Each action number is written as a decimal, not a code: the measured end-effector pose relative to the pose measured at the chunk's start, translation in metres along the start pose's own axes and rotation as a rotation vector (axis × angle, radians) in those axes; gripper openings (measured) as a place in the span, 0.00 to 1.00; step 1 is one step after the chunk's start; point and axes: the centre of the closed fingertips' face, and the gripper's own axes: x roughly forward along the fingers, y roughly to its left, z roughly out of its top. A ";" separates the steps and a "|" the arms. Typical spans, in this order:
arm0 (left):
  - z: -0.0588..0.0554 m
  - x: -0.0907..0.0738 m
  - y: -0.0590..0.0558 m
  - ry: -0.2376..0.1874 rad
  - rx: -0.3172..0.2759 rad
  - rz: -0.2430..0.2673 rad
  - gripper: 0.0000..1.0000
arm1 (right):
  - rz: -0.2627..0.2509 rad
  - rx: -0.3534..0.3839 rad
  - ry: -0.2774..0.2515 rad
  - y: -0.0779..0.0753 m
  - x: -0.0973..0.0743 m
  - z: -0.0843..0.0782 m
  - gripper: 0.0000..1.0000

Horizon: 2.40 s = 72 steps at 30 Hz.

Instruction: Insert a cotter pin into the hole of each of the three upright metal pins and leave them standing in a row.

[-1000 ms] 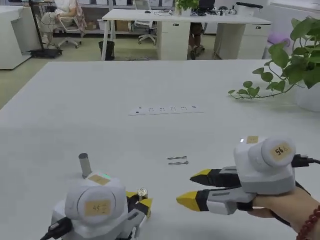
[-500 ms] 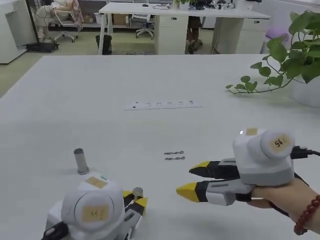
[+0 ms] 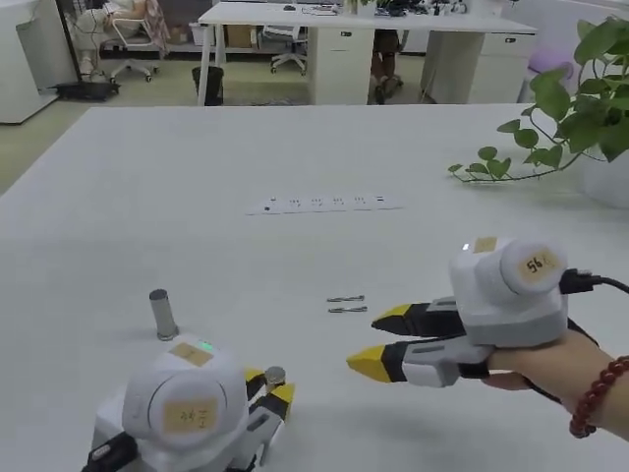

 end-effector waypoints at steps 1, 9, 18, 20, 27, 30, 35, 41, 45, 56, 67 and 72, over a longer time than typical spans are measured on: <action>-0.001 -0.002 0.001 0.005 0.018 -0.004 0.16 | 0.005 -0.016 0.017 -0.002 0.001 -0.001 0.38; -0.002 -0.012 0.005 0.005 0.032 -0.030 0.24 | 0.004 -0.104 0.087 -0.019 0.011 -0.001 0.34; 0.004 -0.025 -0.003 -0.015 0.055 -0.098 0.30 | -0.027 -0.207 0.180 -0.047 0.026 -0.001 0.27; 0.007 -0.029 -0.003 -0.026 0.065 -0.105 0.31 | -0.029 -0.223 0.198 -0.051 0.028 -0.002 0.26; 0.008 -0.041 -0.005 -0.034 0.082 -0.142 0.35 | -0.019 -0.263 0.267 -0.063 0.037 -0.006 0.26; 0.009 -0.044 -0.005 -0.041 0.073 -0.154 0.37 | -0.014 -0.271 0.282 -0.068 0.041 -0.008 0.25; 0.007 -0.046 -0.004 -0.043 0.071 -0.165 0.40 | 0.001 -0.284 0.310 -0.074 0.048 -0.013 0.23; 0.003 -0.049 0.002 -0.039 0.052 -0.154 0.43 | -0.006 -0.303 0.342 -0.084 0.056 -0.020 0.22; 0.002 -0.053 0.003 -0.036 0.069 -0.152 0.45 | 0.000 -0.297 0.353 -0.088 0.058 -0.023 0.21; 0.004 -0.058 0.004 -0.048 0.057 -0.165 0.45 | 0.028 -0.283 0.375 -0.089 0.063 -0.027 0.13; 0.003 -0.060 0.013 -0.049 0.036 -0.142 0.44 | 0.071 -0.279 0.430 -0.084 0.066 -0.029 0.05; 0.001 -0.061 0.013 -0.042 0.031 -0.142 0.43 | 0.060 -0.297 0.449 -0.083 0.066 -0.029 0.04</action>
